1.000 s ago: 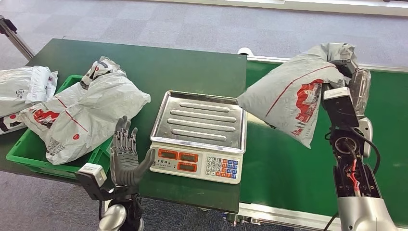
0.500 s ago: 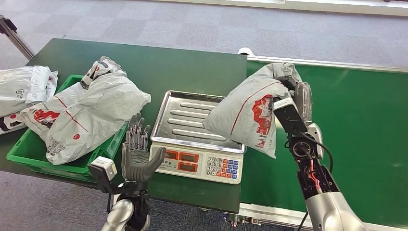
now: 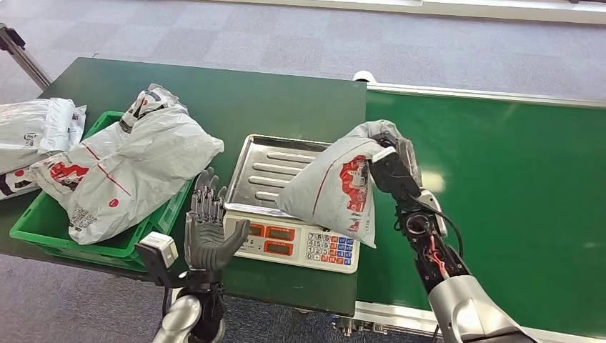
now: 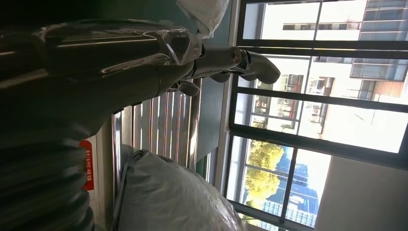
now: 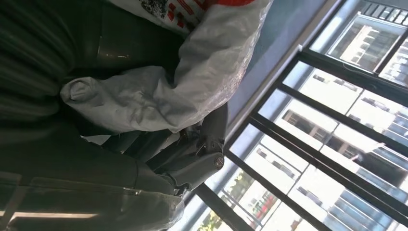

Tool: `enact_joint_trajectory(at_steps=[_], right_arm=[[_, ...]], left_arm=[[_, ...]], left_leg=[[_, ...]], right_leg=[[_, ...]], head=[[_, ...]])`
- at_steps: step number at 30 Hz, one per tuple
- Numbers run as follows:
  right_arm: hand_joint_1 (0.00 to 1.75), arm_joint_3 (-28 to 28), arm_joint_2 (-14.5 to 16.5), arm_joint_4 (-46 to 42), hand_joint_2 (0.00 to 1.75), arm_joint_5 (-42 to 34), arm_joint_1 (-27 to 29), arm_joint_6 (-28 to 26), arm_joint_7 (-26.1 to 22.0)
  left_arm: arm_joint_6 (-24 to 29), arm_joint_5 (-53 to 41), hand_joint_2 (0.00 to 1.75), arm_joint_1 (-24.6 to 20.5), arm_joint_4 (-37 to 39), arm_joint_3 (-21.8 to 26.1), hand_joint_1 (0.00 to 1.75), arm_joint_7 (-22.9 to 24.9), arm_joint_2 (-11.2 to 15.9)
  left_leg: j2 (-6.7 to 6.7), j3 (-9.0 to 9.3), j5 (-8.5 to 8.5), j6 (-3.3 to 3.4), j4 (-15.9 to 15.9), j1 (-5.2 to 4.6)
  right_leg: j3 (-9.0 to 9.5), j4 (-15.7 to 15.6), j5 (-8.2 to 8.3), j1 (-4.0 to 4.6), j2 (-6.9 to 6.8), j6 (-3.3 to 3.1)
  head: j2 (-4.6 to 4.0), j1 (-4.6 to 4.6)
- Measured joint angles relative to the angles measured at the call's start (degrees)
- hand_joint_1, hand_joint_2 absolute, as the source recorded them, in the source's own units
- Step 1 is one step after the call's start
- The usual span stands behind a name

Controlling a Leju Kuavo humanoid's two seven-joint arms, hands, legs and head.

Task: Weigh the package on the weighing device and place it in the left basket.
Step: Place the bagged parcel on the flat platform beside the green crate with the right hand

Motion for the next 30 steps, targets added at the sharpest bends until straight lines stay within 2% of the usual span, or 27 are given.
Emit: enact_joint_trajectory(at_steps=[7, 15, 22, 23, 26, 27, 30], right_arm=[[1.75, 0.18, 2.26, 5.67, 1.75, 0.33, -2.23, 0.99, 0.89], [1.75, 3.65, 3.08, 9.96, 1.75, 4.43, -5.57, 9.37, 6.48], [1.75, 5.1, 3.1, 11.41, 1.75, 4.61, -6.76, 12.4, 9.34], [1.45, 5.32, 3.09, 11.57, 1.75, 4.73, -6.87, 12.77, 10.18], [0.14, 5.85, 3.1, 11.94, 1.75, 5.05, -7.15, 13.22, 12.89], [0.0, 5.91, 3.11, 12.0, 1.75, 5.09, -7.2, 13.23, 13.33], [0.0, 5.95, 3.11, 12.03, 1.75, 5.12, -7.23, 13.22, 13.56]], left_arm=[[0.01, 0.0, 1.75, 0.01, 0.13, -0.23, 0.0, 0.0, 0.02], [-0.15, -0.03, 1.75, -0.01, 1.15, -1.08, 0.0, -0.08, 0.03], [-0.93, -0.48, 1.75, -0.11, 1.49, -1.26, 0.0, 0.18, 0.0], [-0.96, -0.5, 1.75, -0.16, 1.56, -1.27, 0.0, 0.21, 0.01], [-0.8, -0.45, 1.75, -0.25, 1.78, -1.26, 0.0, 0.24, 0.05], [-0.74, -0.43, 1.75, -0.25, 1.82, -1.26, 0.0, 0.24, 0.06], [-0.7, -0.41, 1.75, -0.25, 1.84, -1.26, 0.0, 0.24, 0.06]], left_leg=[[0.0, -0.01, -0.01, 0.0, 0.0, -0.01], [0.01, 0.03, 0.0, -0.01, 0.0, 0.0], [0.03, 0.04, 0.0, -0.02, 0.0, 0.01], [0.03, 0.04, 0.0, -0.02, 0.0, 0.01], [0.03, 0.04, 0.0, -0.02, 0.0, 0.0], [0.03, 0.04, 0.0, -0.02, 0.0, 0.01], [0.03, 0.05, 0.0, -0.02, 0.0, 0.01]], right_leg=[[-0.01, 0.0, 0.0, -0.01, 0.0, 0.0], [0.0, 0.0, 0.01, 0.01, 0.02, -0.01], [0.0, 0.0, 0.01, 0.01, 0.03, -0.01], [0.0, 0.0, 0.01, 0.01, 0.03, -0.01], [0.01, 0.0, 0.01, 0.01, 0.03, -0.01], [0.02, 0.0, 0.01, 0.01, 0.03, -0.01], [0.02, 0.0, 0.01, 0.01, 0.03, -0.01]], head=[[0.0, 0.01], [0.0, 0.0], [0.0, 0.01], [0.0, 0.01], [0.0, 0.01], [0.0, 0.01], [0.0, 0.01]])
